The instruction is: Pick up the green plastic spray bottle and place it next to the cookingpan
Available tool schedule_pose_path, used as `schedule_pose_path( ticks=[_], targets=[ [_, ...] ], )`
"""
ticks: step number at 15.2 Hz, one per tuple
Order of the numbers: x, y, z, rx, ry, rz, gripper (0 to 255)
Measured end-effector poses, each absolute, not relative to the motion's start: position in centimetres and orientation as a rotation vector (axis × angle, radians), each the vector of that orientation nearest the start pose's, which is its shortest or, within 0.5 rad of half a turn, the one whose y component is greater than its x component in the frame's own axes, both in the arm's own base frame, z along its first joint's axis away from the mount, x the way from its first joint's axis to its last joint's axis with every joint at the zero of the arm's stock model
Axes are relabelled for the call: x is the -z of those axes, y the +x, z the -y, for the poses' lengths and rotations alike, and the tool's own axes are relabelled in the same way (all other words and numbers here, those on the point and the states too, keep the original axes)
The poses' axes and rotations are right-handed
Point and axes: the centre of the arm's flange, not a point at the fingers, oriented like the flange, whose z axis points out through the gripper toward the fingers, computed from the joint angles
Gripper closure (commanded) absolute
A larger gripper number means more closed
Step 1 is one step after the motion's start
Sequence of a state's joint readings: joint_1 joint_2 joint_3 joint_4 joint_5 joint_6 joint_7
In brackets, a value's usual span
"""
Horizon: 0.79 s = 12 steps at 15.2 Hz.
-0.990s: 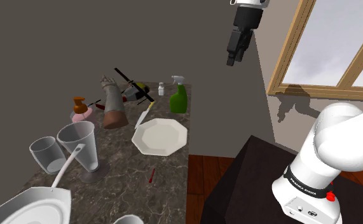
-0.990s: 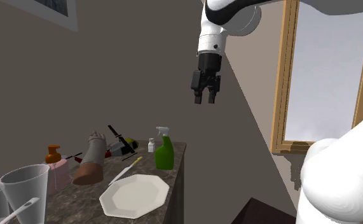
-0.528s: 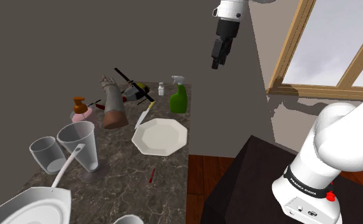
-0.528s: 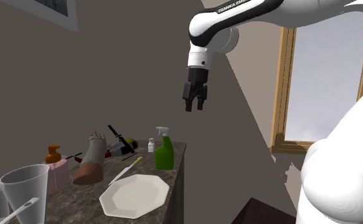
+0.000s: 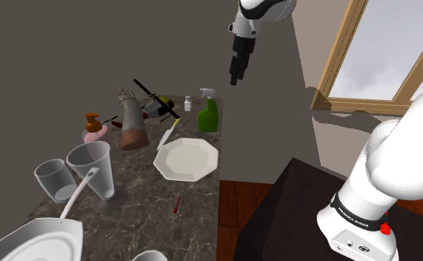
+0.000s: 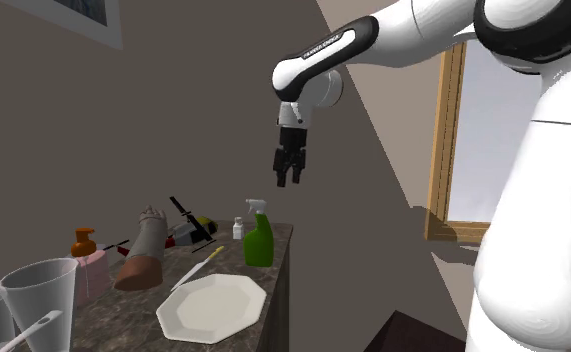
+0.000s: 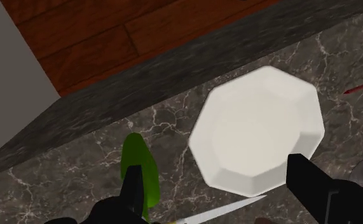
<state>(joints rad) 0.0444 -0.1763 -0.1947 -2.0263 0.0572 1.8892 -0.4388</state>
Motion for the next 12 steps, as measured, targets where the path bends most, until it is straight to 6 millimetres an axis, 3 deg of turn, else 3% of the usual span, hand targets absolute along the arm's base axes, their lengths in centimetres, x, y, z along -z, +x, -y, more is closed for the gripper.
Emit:
schedule_pose_path(
  ticks=[12],
  targets=[
    [-46.3,64.1,10.6,0.088,-3.005,0.632,0]
  ],
)
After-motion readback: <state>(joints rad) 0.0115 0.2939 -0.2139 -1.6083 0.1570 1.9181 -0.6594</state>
